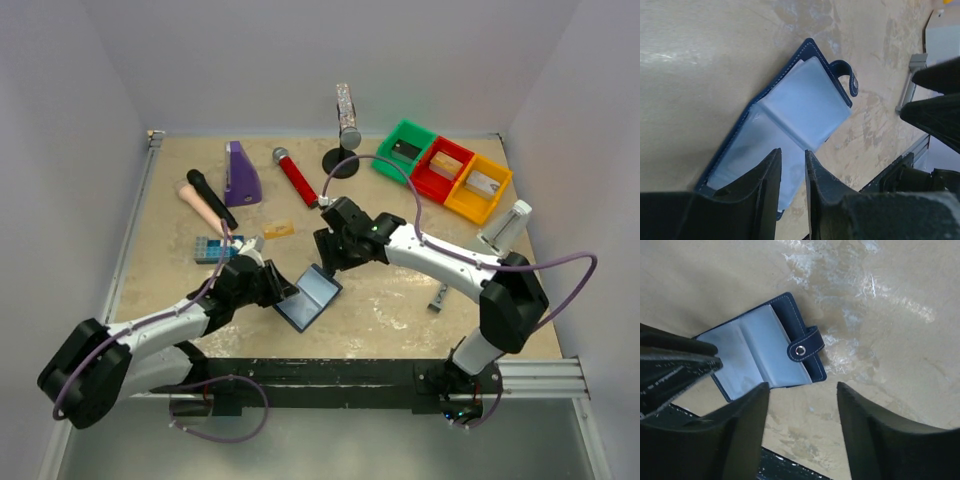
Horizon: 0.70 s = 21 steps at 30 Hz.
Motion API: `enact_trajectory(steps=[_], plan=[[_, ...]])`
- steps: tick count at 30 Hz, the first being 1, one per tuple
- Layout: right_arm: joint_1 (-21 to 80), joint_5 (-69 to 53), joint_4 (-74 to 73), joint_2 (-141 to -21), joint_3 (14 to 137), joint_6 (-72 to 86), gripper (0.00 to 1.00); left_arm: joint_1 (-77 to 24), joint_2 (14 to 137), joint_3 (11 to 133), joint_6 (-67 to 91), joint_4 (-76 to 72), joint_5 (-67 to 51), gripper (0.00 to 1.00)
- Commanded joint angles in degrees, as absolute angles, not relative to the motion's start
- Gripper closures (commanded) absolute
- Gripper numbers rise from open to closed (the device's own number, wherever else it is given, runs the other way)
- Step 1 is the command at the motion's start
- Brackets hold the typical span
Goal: Take the credit cards out of the card holder
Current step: Move the card holder to the center of the board.
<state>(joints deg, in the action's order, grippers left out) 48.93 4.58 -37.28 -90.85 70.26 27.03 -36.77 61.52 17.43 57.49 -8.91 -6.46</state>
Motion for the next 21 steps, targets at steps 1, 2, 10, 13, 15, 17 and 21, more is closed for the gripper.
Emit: enact_trajectory(steps=[1, 2, 10, 13, 15, 17, 21], plan=[[48.4, 0.2, -35.3, -94.7, 75.7, 22.4, 0.35, -38.3, 67.0, 19.7, 57.6, -18.5, -9.8, 0.71], [48.5, 1.0, -35.9, -95.7, 76.6, 21.5, 0.34, -38.4, 67.9, 19.7, 57.6, -18.6, -9.6, 0.71], [50.9, 8.1, -40.0, -100.6, 80.2, 17.5, 0.31, -38.3, 72.7, 18.7, 58.5, -17.5, -6.5, 0.74], [51.4, 10.1, -41.8, -102.5, 81.3, 17.0, 0.31, -38.3, 73.7, 19.0, 58.6, -16.0, -5.2, 0.75], [51.7, 11.9, -43.0, -103.9, 82.0, 16.4, 0.31, -38.3, 74.1, 18.7, 58.8, -15.2, -4.4, 0.76], [51.8, 13.4, -44.2, -105.1, 82.8, 16.1, 0.32, -38.3, 74.1, 18.0, 58.9, -15.0, -3.5, 0.76], [51.8, 15.0, -45.8, -107.4, 84.8, 15.6, 0.33, -38.3, 74.2, 16.6, 59.4, -15.7, -3.0, 0.76]])
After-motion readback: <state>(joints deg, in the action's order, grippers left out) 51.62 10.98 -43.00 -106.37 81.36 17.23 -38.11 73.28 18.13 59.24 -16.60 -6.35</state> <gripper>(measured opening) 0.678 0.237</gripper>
